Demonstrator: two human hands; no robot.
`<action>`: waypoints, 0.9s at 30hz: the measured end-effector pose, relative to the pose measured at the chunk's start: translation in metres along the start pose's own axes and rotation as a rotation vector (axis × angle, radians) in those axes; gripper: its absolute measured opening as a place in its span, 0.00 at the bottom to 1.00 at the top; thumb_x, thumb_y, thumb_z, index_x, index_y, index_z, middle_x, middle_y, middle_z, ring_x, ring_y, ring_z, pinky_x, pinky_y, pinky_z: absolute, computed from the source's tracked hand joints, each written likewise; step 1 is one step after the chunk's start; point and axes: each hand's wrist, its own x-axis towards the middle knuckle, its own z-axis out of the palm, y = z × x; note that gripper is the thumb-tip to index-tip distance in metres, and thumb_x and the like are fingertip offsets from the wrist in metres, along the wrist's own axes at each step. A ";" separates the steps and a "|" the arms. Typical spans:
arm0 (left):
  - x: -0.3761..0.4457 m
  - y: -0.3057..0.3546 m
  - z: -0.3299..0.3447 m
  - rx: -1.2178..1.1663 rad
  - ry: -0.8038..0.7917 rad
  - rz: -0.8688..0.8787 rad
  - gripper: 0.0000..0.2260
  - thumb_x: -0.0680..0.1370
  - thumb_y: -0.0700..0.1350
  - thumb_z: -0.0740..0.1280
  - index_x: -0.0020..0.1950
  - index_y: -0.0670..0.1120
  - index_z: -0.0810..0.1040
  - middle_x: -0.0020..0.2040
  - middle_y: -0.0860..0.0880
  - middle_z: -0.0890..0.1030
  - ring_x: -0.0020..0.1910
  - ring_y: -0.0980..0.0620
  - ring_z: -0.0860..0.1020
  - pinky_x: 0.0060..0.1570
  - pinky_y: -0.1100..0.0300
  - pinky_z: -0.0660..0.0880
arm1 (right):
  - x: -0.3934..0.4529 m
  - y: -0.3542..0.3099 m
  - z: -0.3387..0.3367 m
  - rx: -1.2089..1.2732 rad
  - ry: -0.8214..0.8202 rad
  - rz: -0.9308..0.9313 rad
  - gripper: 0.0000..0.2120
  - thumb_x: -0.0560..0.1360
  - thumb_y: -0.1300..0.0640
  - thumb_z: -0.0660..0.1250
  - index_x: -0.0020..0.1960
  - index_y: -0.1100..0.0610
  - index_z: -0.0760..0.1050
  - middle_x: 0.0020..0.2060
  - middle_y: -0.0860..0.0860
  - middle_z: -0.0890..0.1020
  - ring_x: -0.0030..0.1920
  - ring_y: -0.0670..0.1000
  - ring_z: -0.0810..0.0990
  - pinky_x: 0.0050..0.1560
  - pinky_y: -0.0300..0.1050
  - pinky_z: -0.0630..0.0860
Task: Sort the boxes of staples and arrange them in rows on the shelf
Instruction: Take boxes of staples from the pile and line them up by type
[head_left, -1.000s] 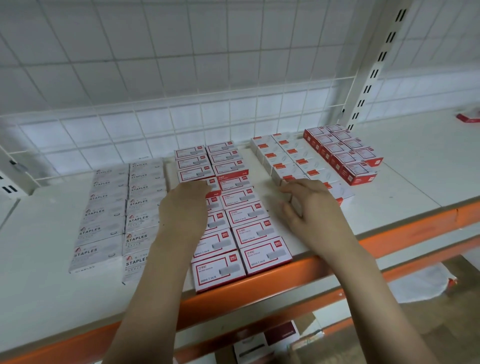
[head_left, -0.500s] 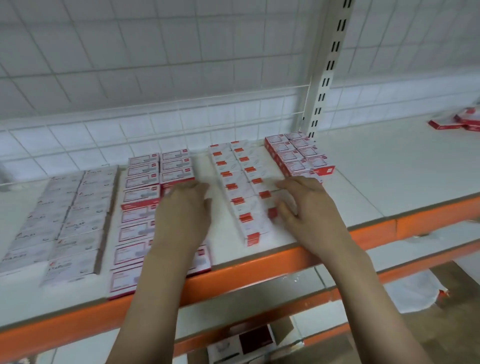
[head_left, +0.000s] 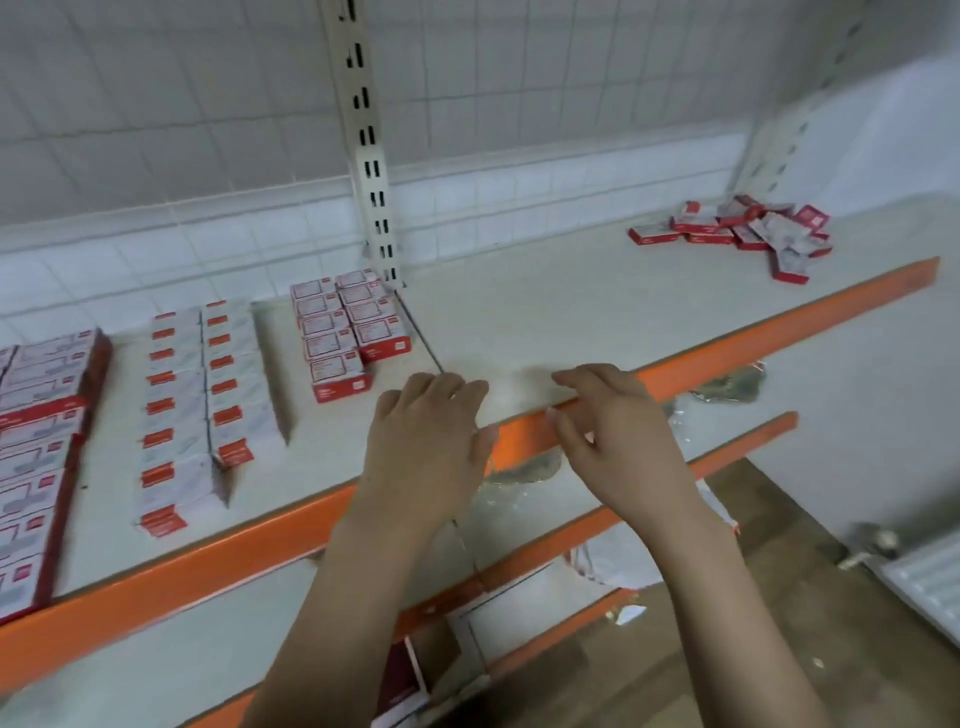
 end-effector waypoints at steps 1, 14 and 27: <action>0.006 0.010 0.004 -0.001 -0.017 0.017 0.19 0.77 0.51 0.63 0.66 0.47 0.72 0.61 0.48 0.75 0.62 0.44 0.70 0.56 0.52 0.65 | -0.002 0.011 -0.005 -0.003 0.014 0.026 0.17 0.74 0.54 0.62 0.60 0.58 0.75 0.56 0.55 0.77 0.57 0.57 0.74 0.58 0.47 0.69; 0.113 0.059 0.049 -0.029 -0.079 0.175 0.21 0.79 0.55 0.56 0.71 0.52 0.64 0.67 0.53 0.69 0.68 0.50 0.64 0.62 0.56 0.59 | 0.036 0.097 -0.032 -0.105 0.040 0.220 0.18 0.75 0.56 0.65 0.63 0.58 0.73 0.59 0.54 0.76 0.59 0.57 0.73 0.60 0.51 0.70; 0.232 0.087 0.055 0.003 -0.050 0.294 0.23 0.80 0.55 0.57 0.73 0.50 0.60 0.67 0.51 0.70 0.66 0.49 0.67 0.61 0.55 0.62 | 0.108 0.159 -0.045 -0.129 0.119 0.262 0.19 0.76 0.57 0.64 0.66 0.58 0.71 0.61 0.53 0.75 0.63 0.54 0.70 0.60 0.37 0.62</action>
